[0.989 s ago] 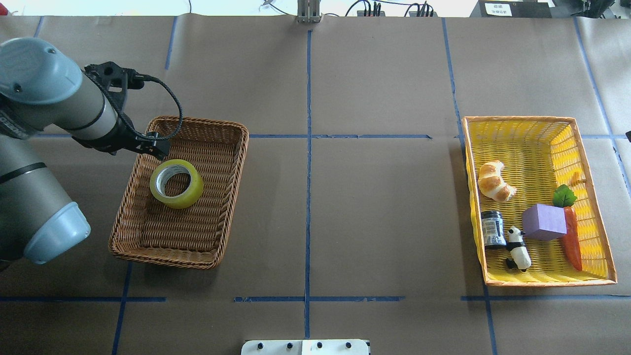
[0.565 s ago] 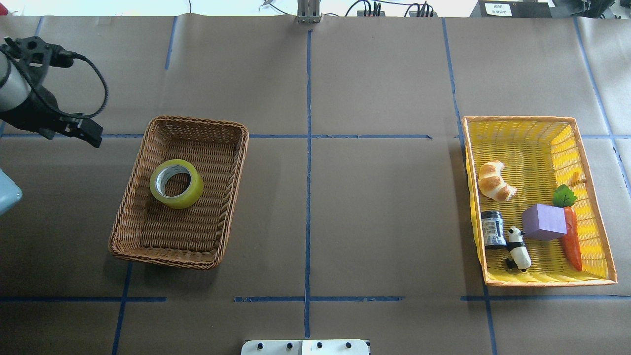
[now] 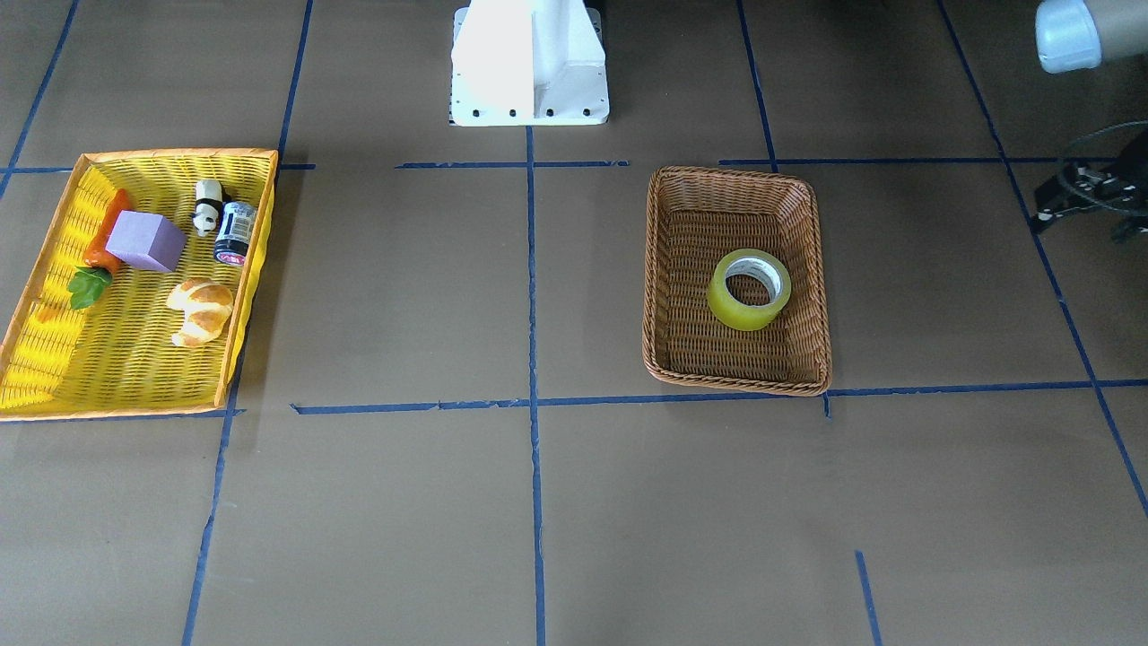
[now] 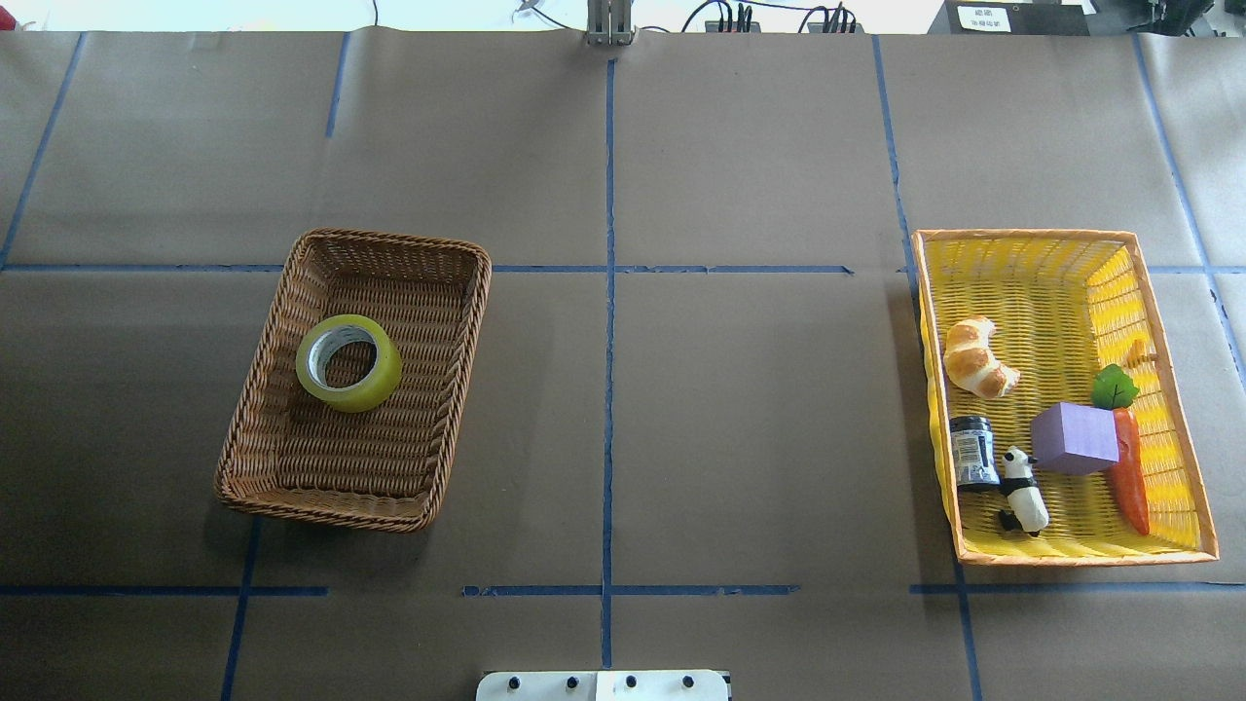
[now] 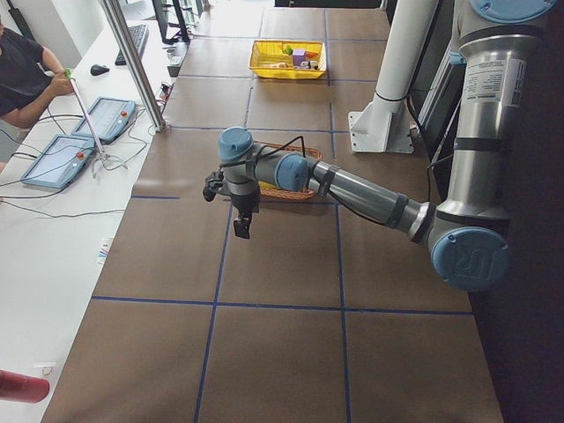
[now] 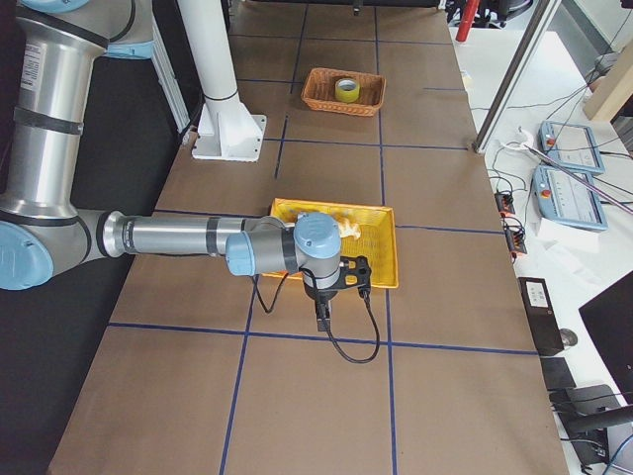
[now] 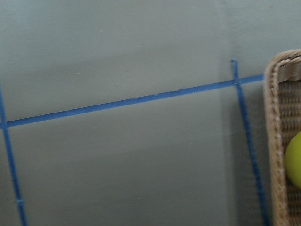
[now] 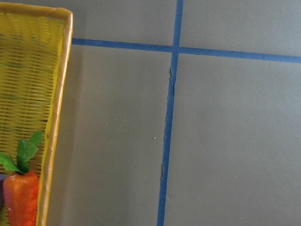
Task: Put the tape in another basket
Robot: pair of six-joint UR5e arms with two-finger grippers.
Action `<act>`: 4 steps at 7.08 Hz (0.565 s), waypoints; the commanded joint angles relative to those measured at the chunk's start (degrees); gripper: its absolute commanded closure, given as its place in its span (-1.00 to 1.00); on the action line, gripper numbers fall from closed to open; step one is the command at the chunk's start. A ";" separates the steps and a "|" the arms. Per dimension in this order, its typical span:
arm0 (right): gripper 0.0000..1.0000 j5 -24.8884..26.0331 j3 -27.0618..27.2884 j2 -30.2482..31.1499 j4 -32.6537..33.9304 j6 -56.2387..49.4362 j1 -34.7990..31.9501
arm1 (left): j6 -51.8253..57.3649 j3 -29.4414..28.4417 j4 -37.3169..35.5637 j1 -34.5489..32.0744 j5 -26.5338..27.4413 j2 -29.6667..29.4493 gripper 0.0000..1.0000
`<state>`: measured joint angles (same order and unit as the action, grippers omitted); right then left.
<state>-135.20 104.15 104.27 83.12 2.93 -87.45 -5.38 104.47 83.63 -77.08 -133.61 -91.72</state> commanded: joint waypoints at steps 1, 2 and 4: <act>-1.00 -9.76 -4.37 -0.47 -0.06 0.06 -4.37 | 9.93 -12.14 4.75 -7.80 -4.80 0.32 -1.00; -1.00 -9.73 -4.13 -0.47 0.03 0.06 -4.83 | 9.95 -13.75 6.36 -8.17 -4.82 0.40 -1.00; -1.00 -9.55 -3.96 -3.88 4.57 0.06 -5.36 | 10.04 -14.38 6.63 -8.27 -4.73 0.40 -1.00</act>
<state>-144.58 100.16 102.29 84.99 2.99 -92.27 4.44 90.75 89.79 -85.09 -138.26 -91.33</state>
